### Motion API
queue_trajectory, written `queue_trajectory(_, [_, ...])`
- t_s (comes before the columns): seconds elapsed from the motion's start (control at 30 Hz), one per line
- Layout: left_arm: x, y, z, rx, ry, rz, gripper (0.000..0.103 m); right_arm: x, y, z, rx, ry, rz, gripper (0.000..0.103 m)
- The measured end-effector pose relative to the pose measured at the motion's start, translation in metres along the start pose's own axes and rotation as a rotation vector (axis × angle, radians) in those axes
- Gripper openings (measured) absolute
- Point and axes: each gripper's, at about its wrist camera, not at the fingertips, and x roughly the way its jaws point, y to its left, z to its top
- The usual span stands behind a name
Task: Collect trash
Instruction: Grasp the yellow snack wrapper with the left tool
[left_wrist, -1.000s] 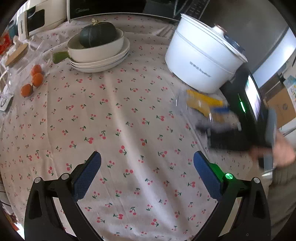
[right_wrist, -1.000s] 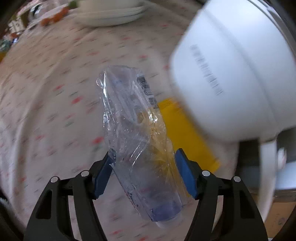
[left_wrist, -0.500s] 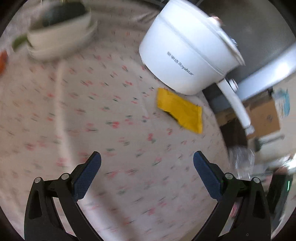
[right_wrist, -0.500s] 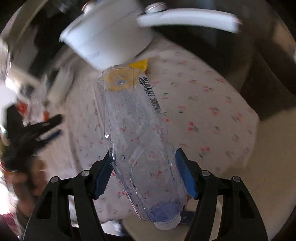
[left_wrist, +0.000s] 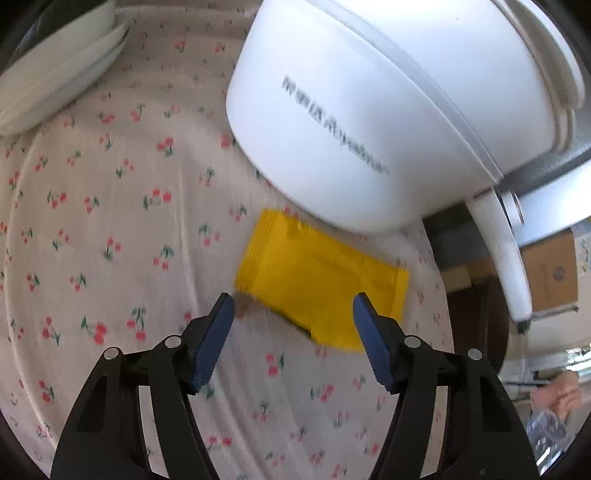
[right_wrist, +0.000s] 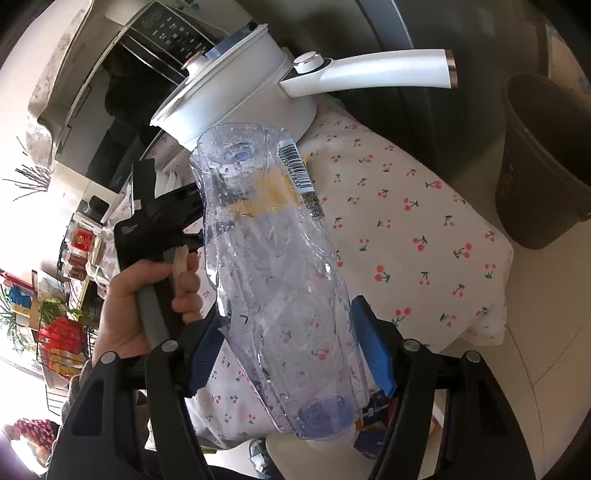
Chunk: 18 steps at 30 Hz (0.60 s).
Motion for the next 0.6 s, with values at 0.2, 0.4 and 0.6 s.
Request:
queue_trajectory(0.2, [0.012, 0.001, -0.001, -0.028, -0.015, 0.021, 0.000, 0.002, -0.006, -0.001, 0.006, 0.014, -0.013, 0.066])
queue_trajectory(0.4, [-0.013, 0.006, -0.002, -0.012, -0.089, -0.087, 0.000, -0.007, -0.015, -0.002, 0.028, -0.003, -0.019, 0.066])
queue_trajectory(0.6, [-0.023, -0.001, -0.001, -0.008, -0.110, -0.130, 0.000, -0.009, -0.014, 0.000, 0.032, -0.013, -0.012, 0.066])
